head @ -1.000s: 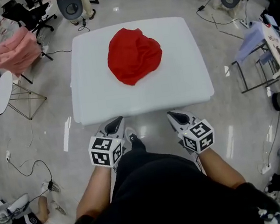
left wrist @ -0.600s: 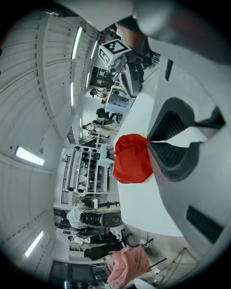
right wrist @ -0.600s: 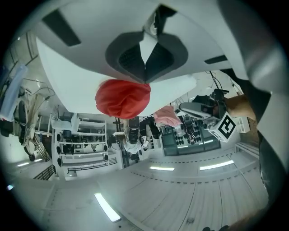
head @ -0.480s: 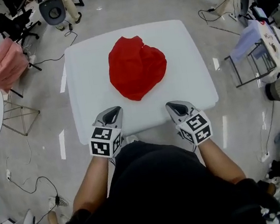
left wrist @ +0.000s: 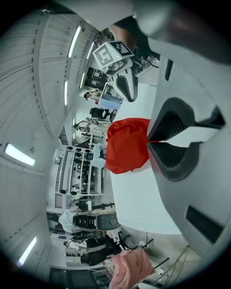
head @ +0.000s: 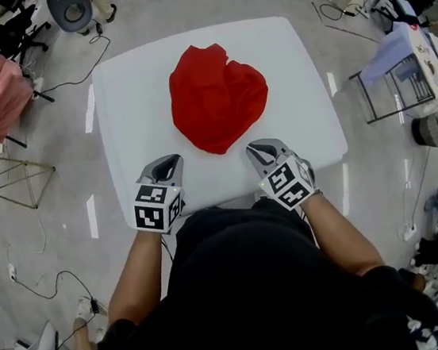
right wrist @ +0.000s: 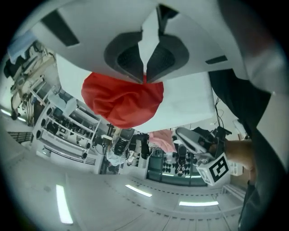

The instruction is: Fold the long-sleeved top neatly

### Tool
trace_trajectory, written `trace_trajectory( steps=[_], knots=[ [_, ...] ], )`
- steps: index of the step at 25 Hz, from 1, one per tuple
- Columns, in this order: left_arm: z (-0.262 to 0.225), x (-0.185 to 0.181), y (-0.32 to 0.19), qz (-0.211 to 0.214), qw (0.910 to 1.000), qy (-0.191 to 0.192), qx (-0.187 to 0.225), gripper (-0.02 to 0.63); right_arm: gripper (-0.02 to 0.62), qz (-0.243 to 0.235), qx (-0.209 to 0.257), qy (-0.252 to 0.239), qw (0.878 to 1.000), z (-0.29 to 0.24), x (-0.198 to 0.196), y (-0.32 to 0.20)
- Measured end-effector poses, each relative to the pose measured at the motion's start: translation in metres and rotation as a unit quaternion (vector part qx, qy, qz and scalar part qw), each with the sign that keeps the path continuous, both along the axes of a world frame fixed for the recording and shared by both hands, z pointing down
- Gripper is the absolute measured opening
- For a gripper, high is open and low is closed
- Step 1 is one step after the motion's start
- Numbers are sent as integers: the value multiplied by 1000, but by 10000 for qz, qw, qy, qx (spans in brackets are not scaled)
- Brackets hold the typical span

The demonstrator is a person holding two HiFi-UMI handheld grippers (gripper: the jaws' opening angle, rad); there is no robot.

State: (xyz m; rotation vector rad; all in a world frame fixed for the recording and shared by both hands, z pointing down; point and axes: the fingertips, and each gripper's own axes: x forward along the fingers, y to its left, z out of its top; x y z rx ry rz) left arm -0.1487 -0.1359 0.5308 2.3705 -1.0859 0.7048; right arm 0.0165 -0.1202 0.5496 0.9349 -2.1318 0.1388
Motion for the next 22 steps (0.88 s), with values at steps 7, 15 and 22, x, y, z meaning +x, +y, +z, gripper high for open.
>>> trace_trajectory(
  steps=[7,15,22],
  knots=[
    [9,-15,-4,-820,9965,57,-147,14,82,-1452,121,960,9847,36,-17,-20],
    [17,-12,11,-1448,9888,155,-316,14,159,-2419,73,1434,9596,73,-23,-27],
    [19,-13,30,-1825,9824,2,-399,14,111,-2656,305,1544,9512,88,-19,-35]
  ],
)
